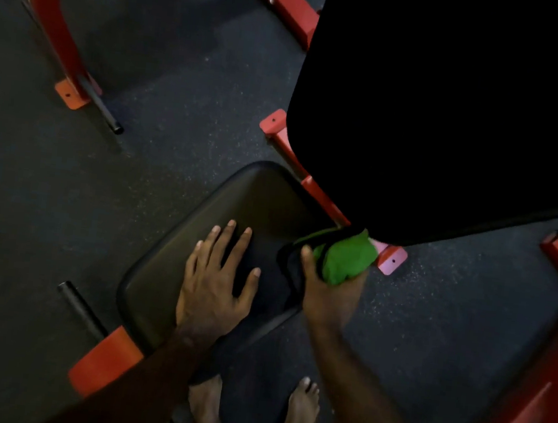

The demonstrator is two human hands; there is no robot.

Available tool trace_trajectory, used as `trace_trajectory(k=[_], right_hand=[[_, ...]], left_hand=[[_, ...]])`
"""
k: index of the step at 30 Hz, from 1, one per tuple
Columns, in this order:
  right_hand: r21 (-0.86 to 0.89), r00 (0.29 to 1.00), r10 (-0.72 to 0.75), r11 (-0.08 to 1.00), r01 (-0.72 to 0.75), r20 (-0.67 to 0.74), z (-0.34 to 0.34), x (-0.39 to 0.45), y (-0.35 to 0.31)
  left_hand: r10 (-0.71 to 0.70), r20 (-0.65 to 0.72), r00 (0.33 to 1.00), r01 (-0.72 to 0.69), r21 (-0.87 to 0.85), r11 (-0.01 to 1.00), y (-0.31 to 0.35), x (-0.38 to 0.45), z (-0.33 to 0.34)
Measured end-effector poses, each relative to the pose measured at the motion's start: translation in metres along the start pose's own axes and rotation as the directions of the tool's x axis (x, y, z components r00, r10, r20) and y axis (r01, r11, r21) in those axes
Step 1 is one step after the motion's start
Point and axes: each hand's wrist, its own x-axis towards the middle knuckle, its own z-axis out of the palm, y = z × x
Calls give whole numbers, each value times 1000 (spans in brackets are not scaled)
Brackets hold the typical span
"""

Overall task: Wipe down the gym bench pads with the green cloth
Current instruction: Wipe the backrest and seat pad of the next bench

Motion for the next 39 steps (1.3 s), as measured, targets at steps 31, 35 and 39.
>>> trace_trajectory(k=[31, 35, 39], right_hand=[[-638, 879, -430, 621, 454, 207, 35, -16, -13], [-498, 549, -588, 268, 825, 594, -12, -14, 28], [-442, 504, -593, 261, 858, 628, -13, 7, 19]], left_hand=[[16, -3, 1000, -16, -27, 1000, -2, -1, 0], [37, 38, 999, -37, -23, 999, -5, -2, -2], [26, 36, 999, -25, -29, 999, -5, -1, -3]])
